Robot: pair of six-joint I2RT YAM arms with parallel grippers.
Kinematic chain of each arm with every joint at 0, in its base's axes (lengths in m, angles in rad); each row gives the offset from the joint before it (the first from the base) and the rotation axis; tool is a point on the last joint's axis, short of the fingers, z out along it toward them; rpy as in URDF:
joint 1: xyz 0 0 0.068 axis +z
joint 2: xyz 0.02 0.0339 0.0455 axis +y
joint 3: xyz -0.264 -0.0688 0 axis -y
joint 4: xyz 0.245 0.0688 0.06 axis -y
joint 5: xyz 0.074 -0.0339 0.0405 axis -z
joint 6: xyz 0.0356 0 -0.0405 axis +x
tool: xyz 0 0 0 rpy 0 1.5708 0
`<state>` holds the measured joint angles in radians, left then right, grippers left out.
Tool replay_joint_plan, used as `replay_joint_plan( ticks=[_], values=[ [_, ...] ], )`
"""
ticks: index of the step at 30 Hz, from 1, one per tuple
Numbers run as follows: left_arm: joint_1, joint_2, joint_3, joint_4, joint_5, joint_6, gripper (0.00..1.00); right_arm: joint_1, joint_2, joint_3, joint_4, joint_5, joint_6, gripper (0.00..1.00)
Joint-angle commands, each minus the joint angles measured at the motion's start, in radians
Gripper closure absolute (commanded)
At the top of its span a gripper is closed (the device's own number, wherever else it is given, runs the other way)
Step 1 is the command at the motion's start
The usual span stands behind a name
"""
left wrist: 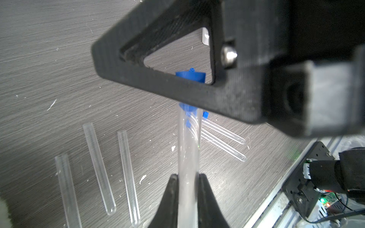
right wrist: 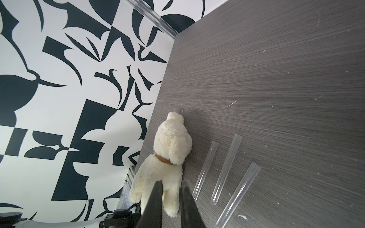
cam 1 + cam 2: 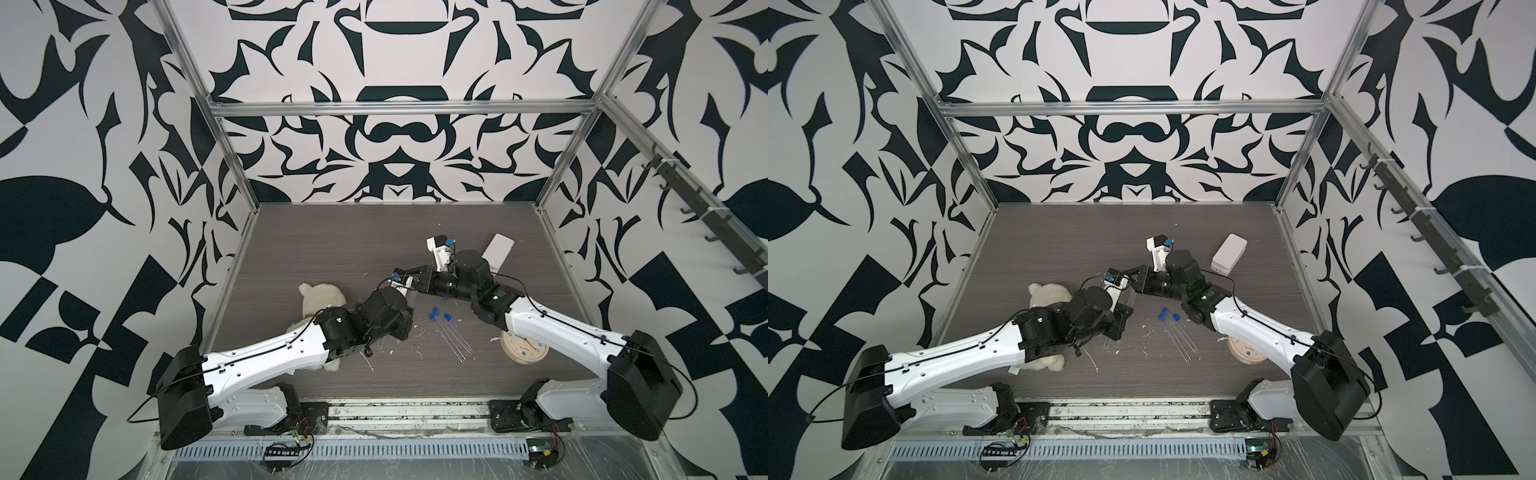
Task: Remove stoppers from test tubes
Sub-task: Open the stopper on the test tube.
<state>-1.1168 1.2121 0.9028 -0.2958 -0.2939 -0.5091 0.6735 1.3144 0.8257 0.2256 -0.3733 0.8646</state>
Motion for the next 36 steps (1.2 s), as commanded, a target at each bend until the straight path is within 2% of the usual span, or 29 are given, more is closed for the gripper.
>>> replay_joint_plan(
  ticks=[1,9,18,27,36],
  values=[
    [0.000,-0.007,-0.009,-0.029,0.006,-0.006,0.89,-0.005,-0.023,0.039,-0.010,0.038,-0.049,0.95],
    [0.000,-0.031,-0.014,-0.077,0.020,-0.026,0.89,-0.005,-0.035,0.054,-0.097,0.141,-0.152,0.96],
    [-0.001,-0.049,-0.030,-0.075,0.007,-0.032,0.89,-0.005,-0.046,0.052,-0.090,0.157,-0.149,0.98],
    [0.000,-0.051,-0.065,-0.060,-0.016,-0.029,0.89,-0.058,-0.060,0.014,0.018,0.031,-0.015,1.00],
    [0.000,-0.042,-0.065,-0.051,-0.020,-0.024,0.89,-0.069,-0.029,-0.015,0.107,-0.037,0.068,1.00]
  ],
)
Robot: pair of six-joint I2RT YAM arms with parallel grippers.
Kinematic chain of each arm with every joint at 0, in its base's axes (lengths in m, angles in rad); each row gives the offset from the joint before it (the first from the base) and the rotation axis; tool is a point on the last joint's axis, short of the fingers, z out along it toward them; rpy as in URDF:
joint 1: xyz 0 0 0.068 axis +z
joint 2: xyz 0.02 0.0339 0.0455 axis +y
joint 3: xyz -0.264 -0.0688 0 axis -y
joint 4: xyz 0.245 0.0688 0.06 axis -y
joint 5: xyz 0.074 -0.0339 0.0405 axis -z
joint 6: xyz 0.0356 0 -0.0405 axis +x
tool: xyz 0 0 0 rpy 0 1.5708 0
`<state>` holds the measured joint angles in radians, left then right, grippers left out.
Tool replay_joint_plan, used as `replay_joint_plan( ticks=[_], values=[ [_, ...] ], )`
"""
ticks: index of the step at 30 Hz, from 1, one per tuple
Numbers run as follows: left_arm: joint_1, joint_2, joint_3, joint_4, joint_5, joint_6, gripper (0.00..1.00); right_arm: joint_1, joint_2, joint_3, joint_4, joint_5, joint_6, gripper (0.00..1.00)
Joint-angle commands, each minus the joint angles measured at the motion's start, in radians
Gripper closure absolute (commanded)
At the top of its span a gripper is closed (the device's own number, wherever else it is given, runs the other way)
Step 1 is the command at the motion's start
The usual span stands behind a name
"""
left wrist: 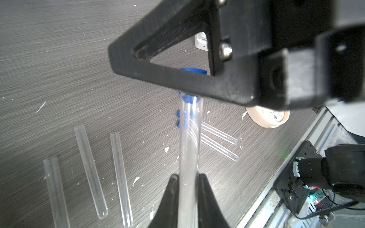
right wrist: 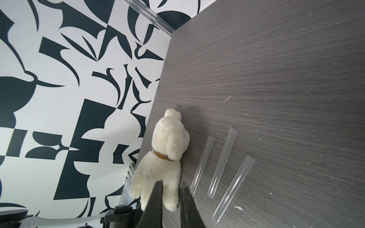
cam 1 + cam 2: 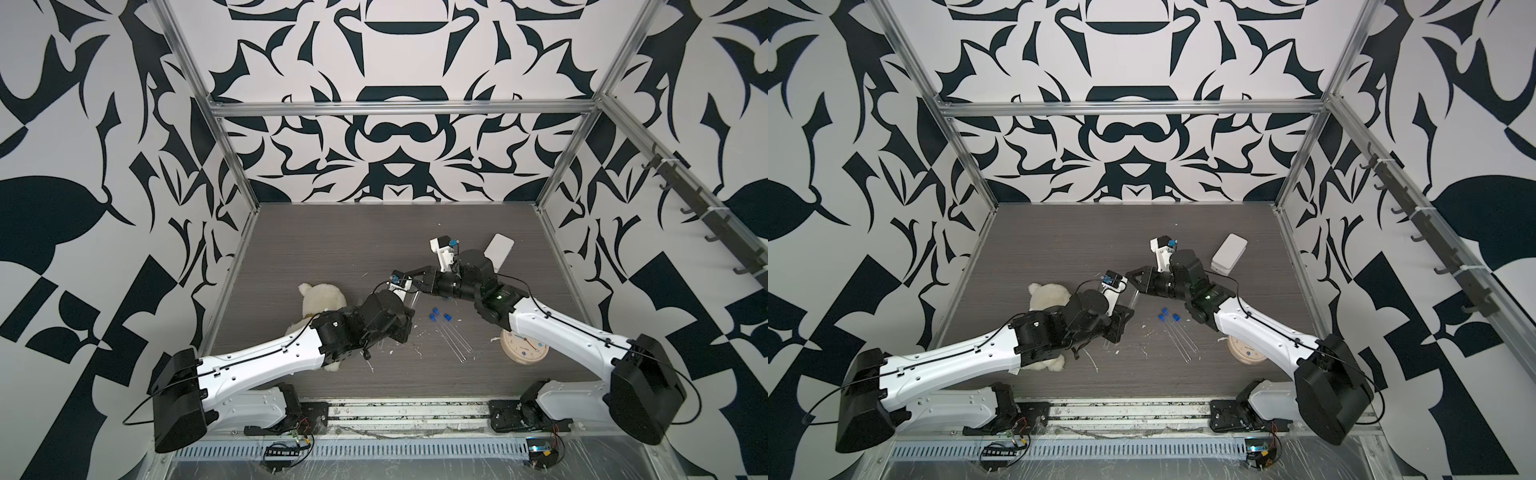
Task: Remove stoppers from test tubes
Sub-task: Open the stopper on the test tube.
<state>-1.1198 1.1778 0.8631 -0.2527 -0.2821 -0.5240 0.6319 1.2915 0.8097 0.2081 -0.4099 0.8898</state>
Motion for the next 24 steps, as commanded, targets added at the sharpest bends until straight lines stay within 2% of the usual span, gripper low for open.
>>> replay_joint_plan(
  ticks=[1,11,19,24],
  values=[
    [0.004,-0.010,-0.026,-0.095,-0.033,-0.008,0.89,-0.030,-0.003,-0.002,0.137,-0.009,0.052,1.00],
    [0.003,-0.018,-0.029,-0.098,-0.039,-0.010,0.89,-0.049,0.000,-0.009,0.152,-0.020,0.066,1.00],
    [0.020,0.041,-0.051,-0.081,-0.015,-0.033,0.89,-0.099,-0.020,0.017,-0.072,0.146,-0.091,1.00],
    [0.024,0.150,-0.061,-0.035,0.001,-0.058,0.89,-0.124,0.013,-0.005,-0.103,0.219,-0.152,1.00]
  ],
)
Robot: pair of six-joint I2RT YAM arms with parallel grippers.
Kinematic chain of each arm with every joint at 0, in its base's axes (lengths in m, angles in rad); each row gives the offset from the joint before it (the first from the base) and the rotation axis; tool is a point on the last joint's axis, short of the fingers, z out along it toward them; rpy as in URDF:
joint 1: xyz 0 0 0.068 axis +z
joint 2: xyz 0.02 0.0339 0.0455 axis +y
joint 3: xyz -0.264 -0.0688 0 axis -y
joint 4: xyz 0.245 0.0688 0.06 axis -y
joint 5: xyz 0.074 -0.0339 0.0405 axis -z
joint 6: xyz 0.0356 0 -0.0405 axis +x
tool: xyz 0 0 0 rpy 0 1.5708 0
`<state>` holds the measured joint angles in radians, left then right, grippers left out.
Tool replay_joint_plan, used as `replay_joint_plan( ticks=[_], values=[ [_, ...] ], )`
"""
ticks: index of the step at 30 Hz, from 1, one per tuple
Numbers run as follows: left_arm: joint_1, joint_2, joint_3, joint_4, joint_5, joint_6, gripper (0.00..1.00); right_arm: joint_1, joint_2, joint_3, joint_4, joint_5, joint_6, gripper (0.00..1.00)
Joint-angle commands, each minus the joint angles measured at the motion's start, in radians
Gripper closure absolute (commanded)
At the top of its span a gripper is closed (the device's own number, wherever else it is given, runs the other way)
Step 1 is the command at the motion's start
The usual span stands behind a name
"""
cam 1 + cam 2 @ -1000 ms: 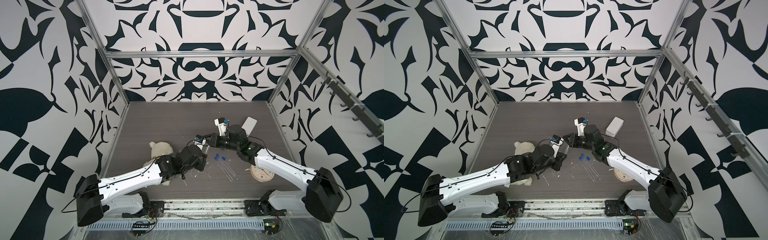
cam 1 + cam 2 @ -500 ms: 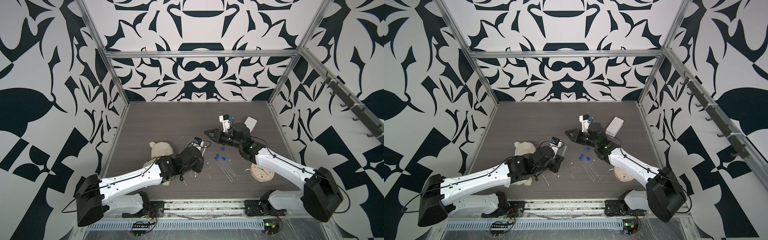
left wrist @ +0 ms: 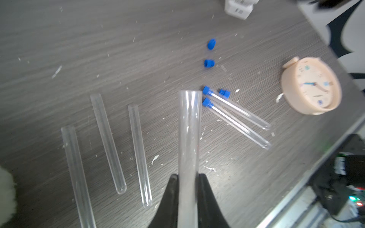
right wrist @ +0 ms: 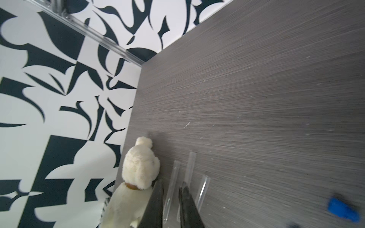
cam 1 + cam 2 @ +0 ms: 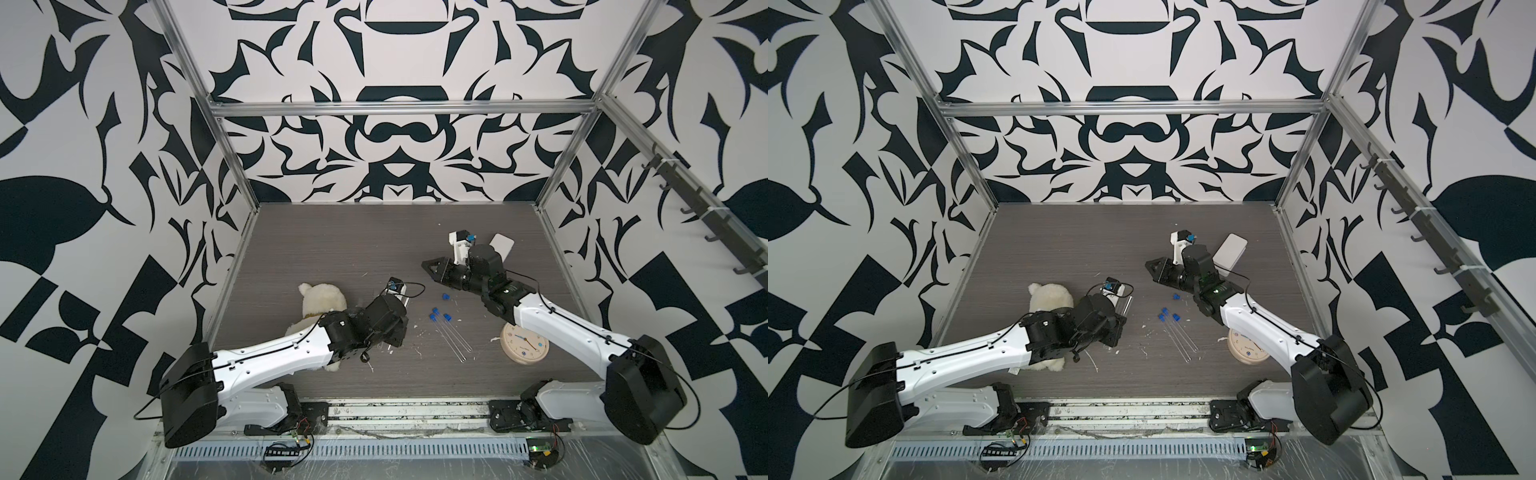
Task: Remove stoppers from test tubes
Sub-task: Open the stopper on the test tube, then place the test tube at the center of the board.
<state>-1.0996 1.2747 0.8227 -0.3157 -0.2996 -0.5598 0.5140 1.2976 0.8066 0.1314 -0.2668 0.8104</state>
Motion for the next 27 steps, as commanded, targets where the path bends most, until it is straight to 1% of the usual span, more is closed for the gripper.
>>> replay_joint_plan(
  ticks=[1,5,10,19,24,27],
  values=[
    [0.004,0.073,-0.020,0.041,0.019,-0.027,0.89,-0.006,0.013,-0.004,-0.031,0.092,-0.083,1.00],
    [0.006,0.148,-0.017,0.082,0.016,-0.037,0.88,-0.007,0.035,-0.016,-0.025,0.139,-0.109,1.00],
    [0.021,0.231,0.014,0.038,-0.037,-0.079,0.88,-0.007,0.071,-0.021,-0.027,0.191,-0.143,1.00],
    [0.046,0.325,0.030,0.021,-0.028,-0.111,0.86,-0.004,0.218,-0.008,0.047,0.218,-0.182,1.00],
    [0.059,0.341,0.021,0.030,-0.010,-0.114,0.82,0.013,0.299,0.019,0.075,0.251,-0.215,1.00],
    [0.061,0.350,0.021,0.023,-0.006,-0.114,0.76,0.027,0.344,0.035,0.095,0.272,-0.229,1.00]
  ],
)
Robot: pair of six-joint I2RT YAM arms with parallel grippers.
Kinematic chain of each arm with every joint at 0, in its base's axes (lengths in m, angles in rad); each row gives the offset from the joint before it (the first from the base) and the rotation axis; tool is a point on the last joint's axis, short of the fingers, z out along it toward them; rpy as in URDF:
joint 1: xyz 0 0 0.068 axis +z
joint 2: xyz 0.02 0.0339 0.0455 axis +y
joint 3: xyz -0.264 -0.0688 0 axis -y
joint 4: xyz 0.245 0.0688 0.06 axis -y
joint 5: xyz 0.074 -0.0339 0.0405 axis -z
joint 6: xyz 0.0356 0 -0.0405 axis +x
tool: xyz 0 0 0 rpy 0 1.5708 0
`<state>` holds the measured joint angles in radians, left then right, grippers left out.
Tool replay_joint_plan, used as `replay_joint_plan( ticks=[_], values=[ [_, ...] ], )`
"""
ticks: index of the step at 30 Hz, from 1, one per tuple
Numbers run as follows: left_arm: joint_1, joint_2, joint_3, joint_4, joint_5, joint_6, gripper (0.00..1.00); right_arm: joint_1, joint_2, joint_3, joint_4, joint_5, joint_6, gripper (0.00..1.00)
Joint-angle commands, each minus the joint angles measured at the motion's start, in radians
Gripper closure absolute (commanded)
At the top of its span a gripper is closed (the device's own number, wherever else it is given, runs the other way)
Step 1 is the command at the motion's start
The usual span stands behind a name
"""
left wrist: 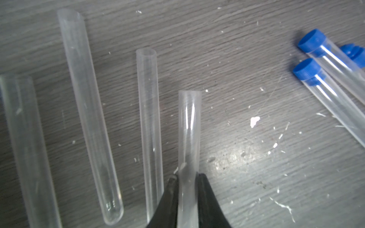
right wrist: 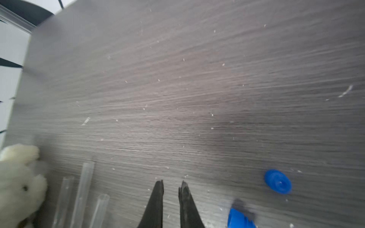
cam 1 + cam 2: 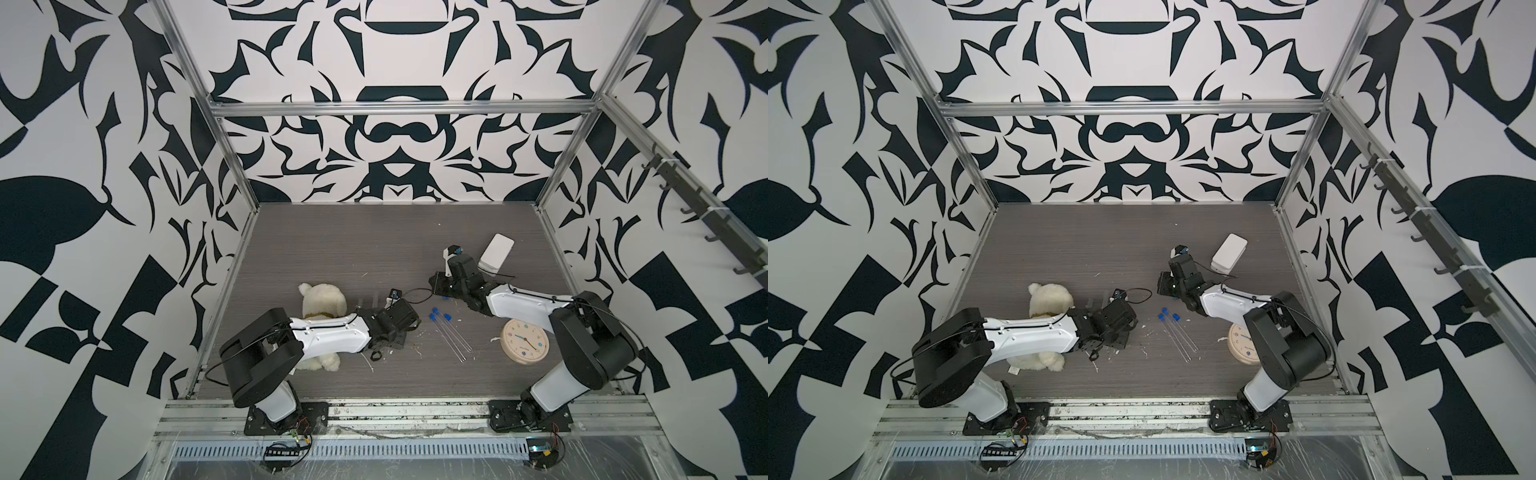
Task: Remove stoppers from test tubes
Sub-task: Place the test tube at the center of the board.
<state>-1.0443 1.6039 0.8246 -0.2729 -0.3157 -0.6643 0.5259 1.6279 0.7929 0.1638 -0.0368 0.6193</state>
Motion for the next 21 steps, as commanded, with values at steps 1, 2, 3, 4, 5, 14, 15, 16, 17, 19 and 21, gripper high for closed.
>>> replay_joint_plan(
  ticks=[1,2,3,4,5,14,15,16,17,19,21],
  values=[
    [0.006,0.022,0.018,-0.020,0.012,-0.009,0.74,0.020,0.029,0.054,0.069,0.050,-0.040,1.00],
    [0.006,0.022,0.015,-0.021,0.010,-0.011,0.72,0.024,0.040,0.060,0.073,0.055,-0.042,1.00],
    [0.007,0.020,0.014,-0.022,0.009,-0.011,0.71,0.030,0.053,0.067,0.075,0.063,-0.045,1.00],
    [0.006,0.017,0.012,-0.025,0.009,-0.012,0.69,0.037,0.065,0.073,0.079,0.072,-0.050,1.00],
    [0.006,0.013,0.010,-0.026,0.007,-0.013,0.68,0.043,0.076,0.081,0.080,0.080,-0.058,1.00],
    [0.005,-0.054,0.005,-0.055,-0.016,-0.012,0.63,0.085,0.167,0.121,0.097,0.163,-0.104,0.96],
    [0.006,-0.065,0.008,-0.064,-0.022,-0.010,0.63,0.088,0.177,0.122,0.099,0.171,-0.106,0.95],
    [0.005,-0.080,0.011,-0.075,-0.025,-0.009,0.62,0.089,0.185,0.124,0.098,0.177,-0.109,0.93],
    [0.005,-0.093,0.017,-0.086,-0.028,-0.008,0.62,0.089,0.192,0.126,0.098,0.182,-0.111,0.92],
    [0.004,-0.125,0.026,-0.110,-0.038,-0.003,0.62,0.091,0.206,0.128,0.098,0.187,-0.115,0.87],
    [0.005,-0.160,0.035,-0.131,-0.050,0.001,0.61,0.093,0.213,0.133,0.088,0.191,-0.115,0.80]
  ],
)
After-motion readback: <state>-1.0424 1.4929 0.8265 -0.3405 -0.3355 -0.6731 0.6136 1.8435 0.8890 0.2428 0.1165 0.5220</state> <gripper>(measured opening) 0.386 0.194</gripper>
